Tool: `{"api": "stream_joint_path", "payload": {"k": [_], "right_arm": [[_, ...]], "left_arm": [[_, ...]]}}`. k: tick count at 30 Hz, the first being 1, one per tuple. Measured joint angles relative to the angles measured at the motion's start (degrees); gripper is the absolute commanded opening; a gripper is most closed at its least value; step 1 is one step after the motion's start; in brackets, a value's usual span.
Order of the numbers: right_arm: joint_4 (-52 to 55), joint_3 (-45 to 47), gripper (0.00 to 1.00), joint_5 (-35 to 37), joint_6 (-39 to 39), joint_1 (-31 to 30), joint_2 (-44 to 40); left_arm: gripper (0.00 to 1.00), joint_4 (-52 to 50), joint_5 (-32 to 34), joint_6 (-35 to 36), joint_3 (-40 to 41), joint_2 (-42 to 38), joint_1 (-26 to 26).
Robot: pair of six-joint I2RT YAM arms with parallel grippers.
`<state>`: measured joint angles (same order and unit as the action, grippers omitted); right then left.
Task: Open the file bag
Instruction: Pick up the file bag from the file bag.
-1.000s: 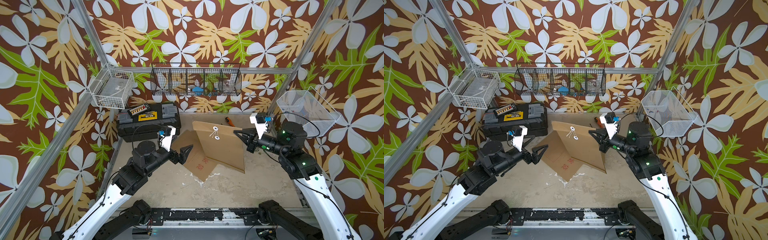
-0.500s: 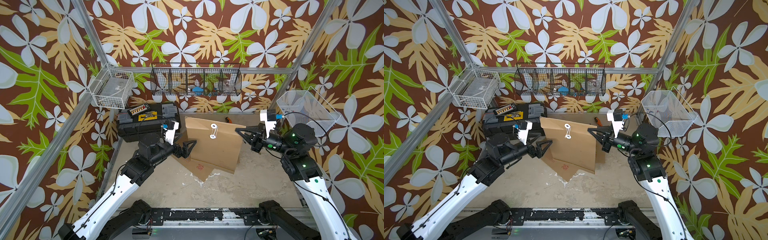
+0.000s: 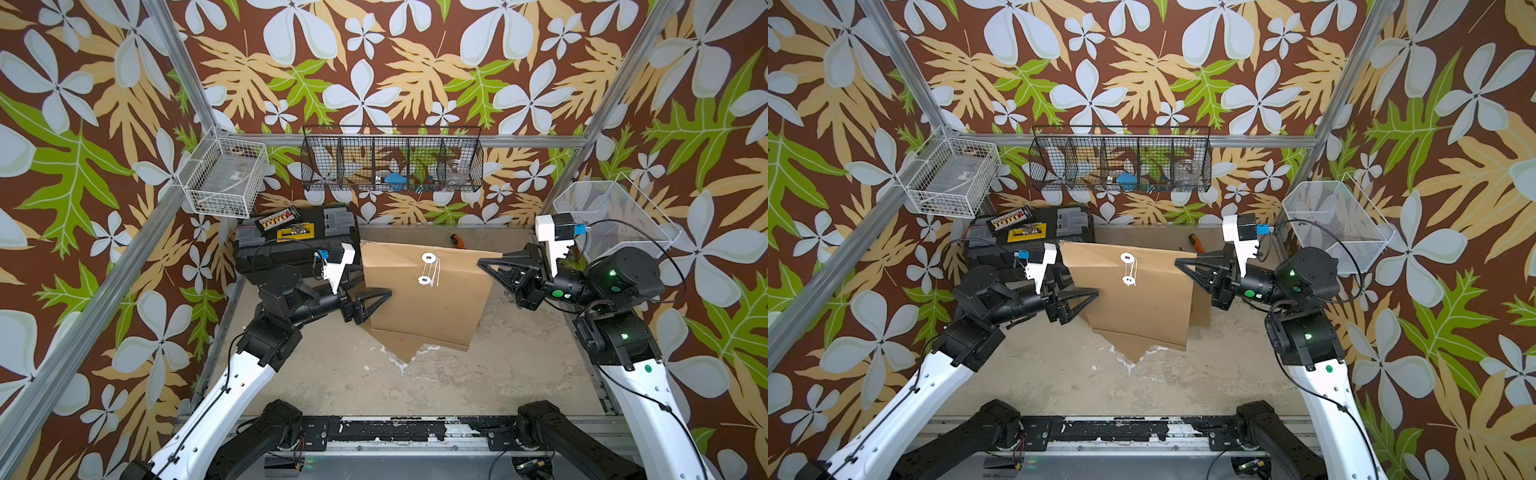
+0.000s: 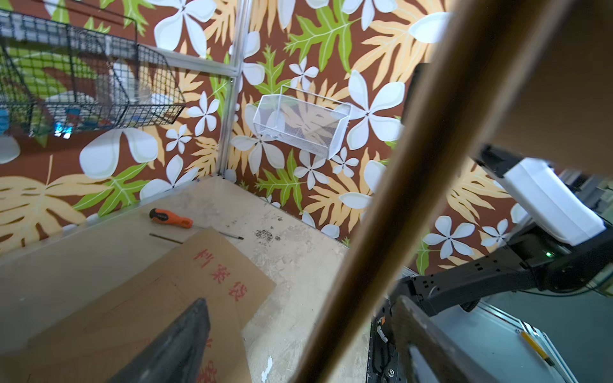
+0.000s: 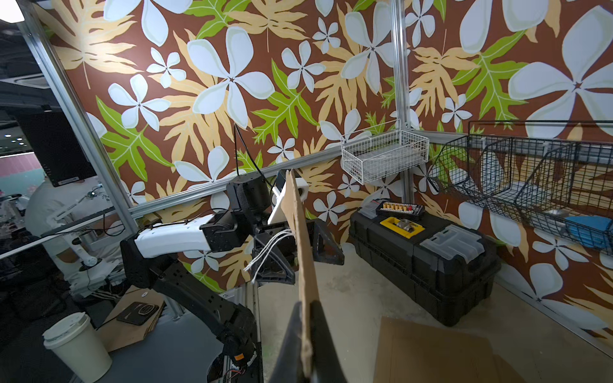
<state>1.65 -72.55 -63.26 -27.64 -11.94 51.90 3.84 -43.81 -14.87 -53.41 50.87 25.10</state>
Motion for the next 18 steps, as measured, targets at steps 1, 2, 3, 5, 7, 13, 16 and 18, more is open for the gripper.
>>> {"api": "stream_joint_path", "payload": {"k": [1,2,3,5,7,13,16,18], "right_arm": [[-0.11,-0.09,0.0,-0.11,-0.66,0.0,0.0],[-0.33,-0.11,0.0,-0.42,-0.9,0.0,0.02],[-0.48,-0.11,0.0,-0.72,-1.46,0.0,0.04],[-0.76,-0.09,0.0,-0.92,-2.19,0.0,0.07],[-0.7,-0.09,0.0,-0.87,-2.36,0.0,0.07],[0.42,0.22,0.0,-0.74,-2.27,0.0,0.04],[0.39,1.11,0.0,-0.66,-2.34,0.0,-0.2],[-0.13,1.77,0.0,-0.28,-3.02,0.0,-0.52]], "left_arm": [[0.75,0.52,-0.94,0.02,-0.04,-0.11,0.0],[0.72,1.16,-2.21,0.0,-0.15,-0.11,-0.02],[0.69,1.84,-3.3,-0.07,-0.26,-0.11,-0.02],[0.65,2.86,-5.4,-0.52,-0.52,-0.11,-0.04],[0.61,3.69,-7.37,-1.53,-0.96,-0.26,-0.04],[0.51,5.88,-10.67,-3.58,-2.19,-1.66,-0.09],[0.45,6.88,-11.13,-4.63,-2.71,-1.92,-0.09],[0.41,7.17,-11.67,-4.94,-2.78,-2.03,-0.09]]}}
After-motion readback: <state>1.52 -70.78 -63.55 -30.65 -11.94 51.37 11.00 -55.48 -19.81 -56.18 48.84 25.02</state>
